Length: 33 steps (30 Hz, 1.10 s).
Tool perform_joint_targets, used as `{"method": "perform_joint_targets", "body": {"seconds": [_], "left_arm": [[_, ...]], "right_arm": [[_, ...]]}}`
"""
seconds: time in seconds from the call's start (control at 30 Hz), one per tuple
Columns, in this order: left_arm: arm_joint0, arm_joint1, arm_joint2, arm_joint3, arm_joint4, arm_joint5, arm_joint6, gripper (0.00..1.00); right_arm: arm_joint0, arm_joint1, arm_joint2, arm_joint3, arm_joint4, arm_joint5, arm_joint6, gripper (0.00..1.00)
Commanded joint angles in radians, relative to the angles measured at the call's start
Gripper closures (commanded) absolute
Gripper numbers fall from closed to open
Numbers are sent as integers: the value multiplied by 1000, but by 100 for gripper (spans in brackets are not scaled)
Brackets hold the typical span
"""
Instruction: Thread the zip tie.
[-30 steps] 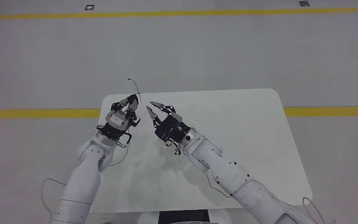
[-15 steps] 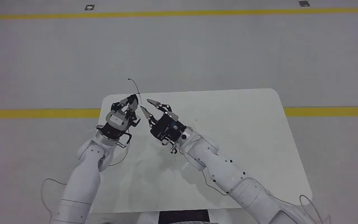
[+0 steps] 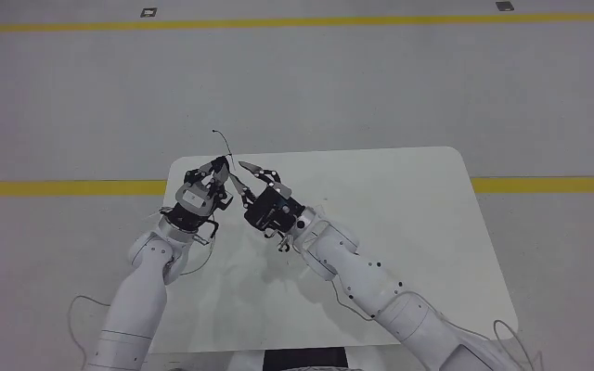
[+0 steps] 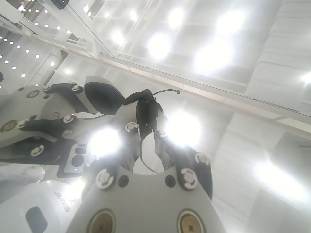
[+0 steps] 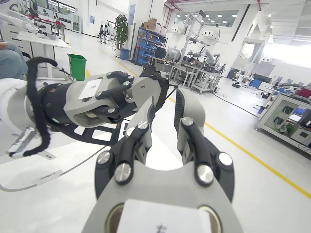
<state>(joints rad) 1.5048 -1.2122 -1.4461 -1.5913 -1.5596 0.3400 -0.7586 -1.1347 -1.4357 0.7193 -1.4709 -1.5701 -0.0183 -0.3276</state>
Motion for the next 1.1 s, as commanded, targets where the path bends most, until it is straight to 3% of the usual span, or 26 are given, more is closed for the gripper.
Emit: {"method": "perform_joint_targets", "body": {"seconds": [0.0,0.17,0.3,1.07], "left_arm": [[0,0,0,0,0,0,0,100],[0,0,0,0,0,0,0,100],[0,0,0,0,0,0,0,100],[0,0,0,0,0,0,0,100]], "right_arm": [[4,-2,-2,3,0,3,0,80],[14,-6,-9,9,0,11,0,84],[21,-6,-12,12,0,19,2,100],[15,48,-33,-21,0,65,17,100]]}}
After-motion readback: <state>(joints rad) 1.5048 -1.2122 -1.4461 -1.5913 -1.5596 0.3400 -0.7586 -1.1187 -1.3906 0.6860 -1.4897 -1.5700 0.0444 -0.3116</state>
